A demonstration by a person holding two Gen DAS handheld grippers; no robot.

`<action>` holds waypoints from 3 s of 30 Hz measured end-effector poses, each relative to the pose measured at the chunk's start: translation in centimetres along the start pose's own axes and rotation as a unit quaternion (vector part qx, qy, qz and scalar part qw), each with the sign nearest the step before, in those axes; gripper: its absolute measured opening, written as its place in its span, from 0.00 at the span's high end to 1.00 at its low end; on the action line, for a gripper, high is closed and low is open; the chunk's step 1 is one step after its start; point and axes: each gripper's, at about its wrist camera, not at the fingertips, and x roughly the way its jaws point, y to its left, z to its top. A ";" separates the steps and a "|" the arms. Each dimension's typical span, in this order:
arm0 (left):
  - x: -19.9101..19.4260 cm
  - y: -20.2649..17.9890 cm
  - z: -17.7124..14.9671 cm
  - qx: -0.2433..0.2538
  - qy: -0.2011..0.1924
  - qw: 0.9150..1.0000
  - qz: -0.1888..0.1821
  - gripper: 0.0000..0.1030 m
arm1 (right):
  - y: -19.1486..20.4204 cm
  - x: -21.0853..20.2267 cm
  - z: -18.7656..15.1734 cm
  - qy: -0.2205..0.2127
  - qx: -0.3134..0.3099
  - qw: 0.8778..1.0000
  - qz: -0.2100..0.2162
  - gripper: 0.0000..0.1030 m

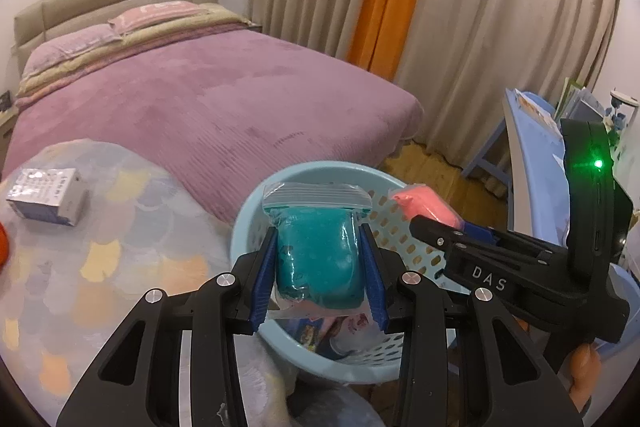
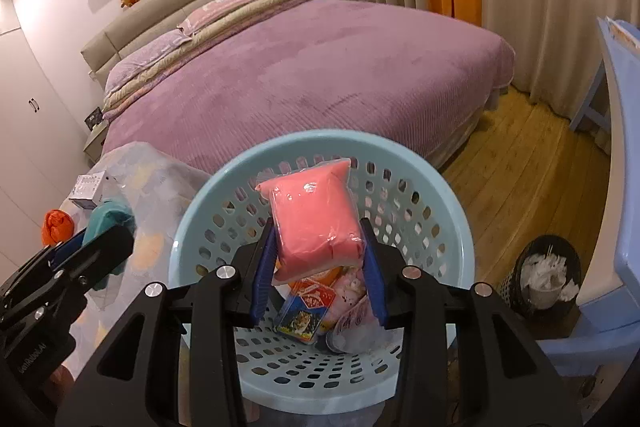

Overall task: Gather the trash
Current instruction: 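Carry teal and pink bags over the blue basket and open both tools, then grasp the orange plastic bag with the left tool while the right tool grasps the white carton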

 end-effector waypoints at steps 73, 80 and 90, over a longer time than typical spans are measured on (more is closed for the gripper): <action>-13.0 37.2 -4.1 -0.435 -0.088 0.875 0.194 0.19 | 34.5 7.2 1.6 -0.044 -0.369 0.921 0.116 0.37; -10.4 39.2 -4.3 -0.447 -0.071 0.868 0.205 0.19 | 37.0 12.2 2.9 0.010 -0.365 0.919 0.152 0.37; -9.4 40.1 -3.5 -0.430 -0.067 0.877 0.204 0.20 | 38.3 15.9 3.2 0.067 -0.359 0.914 0.178 0.36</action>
